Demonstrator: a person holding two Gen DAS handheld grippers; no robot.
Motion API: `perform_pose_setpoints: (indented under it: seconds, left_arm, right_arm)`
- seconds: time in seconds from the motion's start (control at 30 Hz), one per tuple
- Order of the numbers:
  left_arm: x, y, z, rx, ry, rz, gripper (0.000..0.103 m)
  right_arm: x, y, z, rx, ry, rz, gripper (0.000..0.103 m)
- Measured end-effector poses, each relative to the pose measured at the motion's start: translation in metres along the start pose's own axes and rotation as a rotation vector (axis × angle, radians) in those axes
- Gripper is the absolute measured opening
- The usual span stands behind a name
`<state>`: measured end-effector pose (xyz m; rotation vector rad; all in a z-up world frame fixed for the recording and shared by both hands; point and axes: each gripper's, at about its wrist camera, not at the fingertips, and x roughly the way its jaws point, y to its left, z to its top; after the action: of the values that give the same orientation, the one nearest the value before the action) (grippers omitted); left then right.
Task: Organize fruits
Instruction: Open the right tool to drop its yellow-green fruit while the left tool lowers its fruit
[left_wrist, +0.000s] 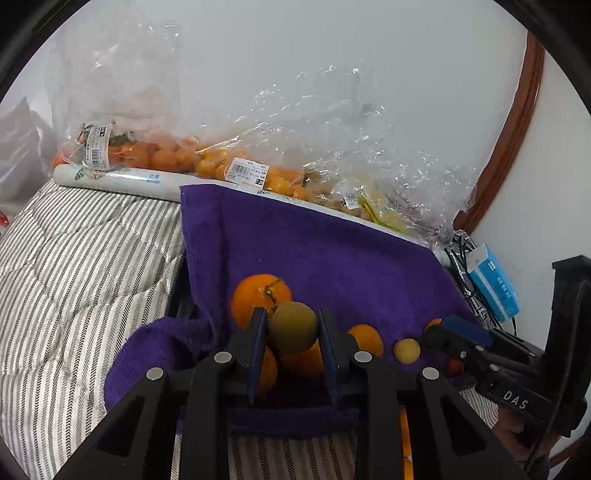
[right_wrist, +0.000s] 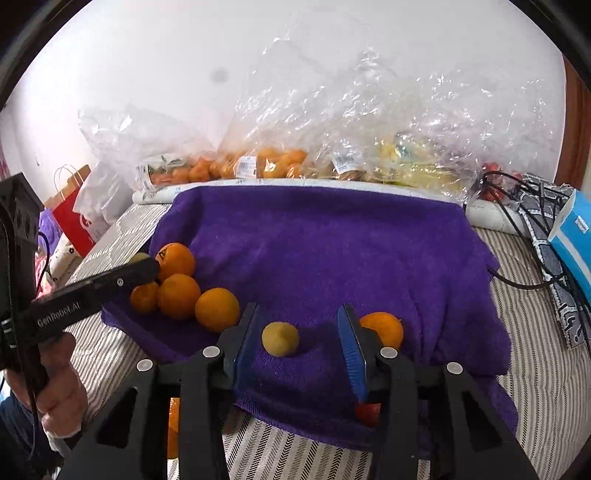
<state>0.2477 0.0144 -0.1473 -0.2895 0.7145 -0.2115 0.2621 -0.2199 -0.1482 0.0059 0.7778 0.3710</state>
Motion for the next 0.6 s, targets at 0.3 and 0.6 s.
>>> perform_pose_setpoints:
  seconds: [0.3, 0.6]
  left_arm:
    - [0.003, -0.007, -0.004, 0.037, 0.017, 0.026, 0.026]
    - [-0.016, -0.003, 0.004, 0.023, -0.056, 0.009, 0.049]
  right_arm:
    - [-0.010, 0.005, 0.000, -0.010, -0.062, -0.019, 0.043]
    - [-0.021, 0.015, -0.001, -0.042, -0.095, -0.012, 0.044]
